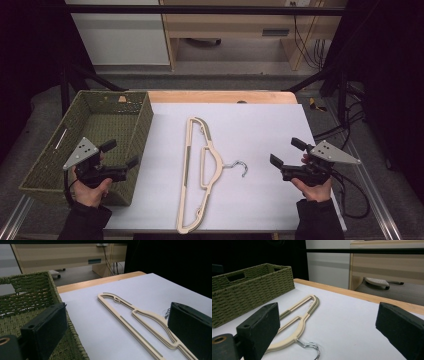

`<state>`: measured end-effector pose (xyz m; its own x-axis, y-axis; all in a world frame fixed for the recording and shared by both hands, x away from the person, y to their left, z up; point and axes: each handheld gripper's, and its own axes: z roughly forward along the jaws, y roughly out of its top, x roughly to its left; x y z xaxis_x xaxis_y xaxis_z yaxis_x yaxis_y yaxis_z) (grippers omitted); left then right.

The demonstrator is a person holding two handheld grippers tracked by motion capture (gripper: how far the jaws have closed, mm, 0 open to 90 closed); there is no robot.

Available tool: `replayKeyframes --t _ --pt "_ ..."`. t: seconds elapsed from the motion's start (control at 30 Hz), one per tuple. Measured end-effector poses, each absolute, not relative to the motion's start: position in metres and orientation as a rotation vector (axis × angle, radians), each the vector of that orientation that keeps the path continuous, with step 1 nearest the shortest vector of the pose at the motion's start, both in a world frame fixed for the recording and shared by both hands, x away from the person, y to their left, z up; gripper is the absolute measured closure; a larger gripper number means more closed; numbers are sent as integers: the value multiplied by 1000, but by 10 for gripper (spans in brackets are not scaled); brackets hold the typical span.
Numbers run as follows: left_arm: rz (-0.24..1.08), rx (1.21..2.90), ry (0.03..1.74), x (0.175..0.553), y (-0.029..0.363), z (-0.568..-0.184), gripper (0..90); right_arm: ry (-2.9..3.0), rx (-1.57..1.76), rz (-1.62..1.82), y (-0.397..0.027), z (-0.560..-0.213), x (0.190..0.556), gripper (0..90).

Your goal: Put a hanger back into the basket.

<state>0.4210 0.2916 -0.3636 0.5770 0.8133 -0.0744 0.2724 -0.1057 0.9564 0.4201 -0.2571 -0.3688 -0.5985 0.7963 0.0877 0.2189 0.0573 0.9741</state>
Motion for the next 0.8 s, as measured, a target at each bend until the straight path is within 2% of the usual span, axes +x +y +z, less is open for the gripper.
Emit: replayKeyframes --t 0.37,0.8 --pt "604 1663 912 419 294 -362 27 1939 969 1531 -246 -374 432 94" --pt "615 1666 916 418 294 -362 27 2179 867 1403 -199 -390 462 128"
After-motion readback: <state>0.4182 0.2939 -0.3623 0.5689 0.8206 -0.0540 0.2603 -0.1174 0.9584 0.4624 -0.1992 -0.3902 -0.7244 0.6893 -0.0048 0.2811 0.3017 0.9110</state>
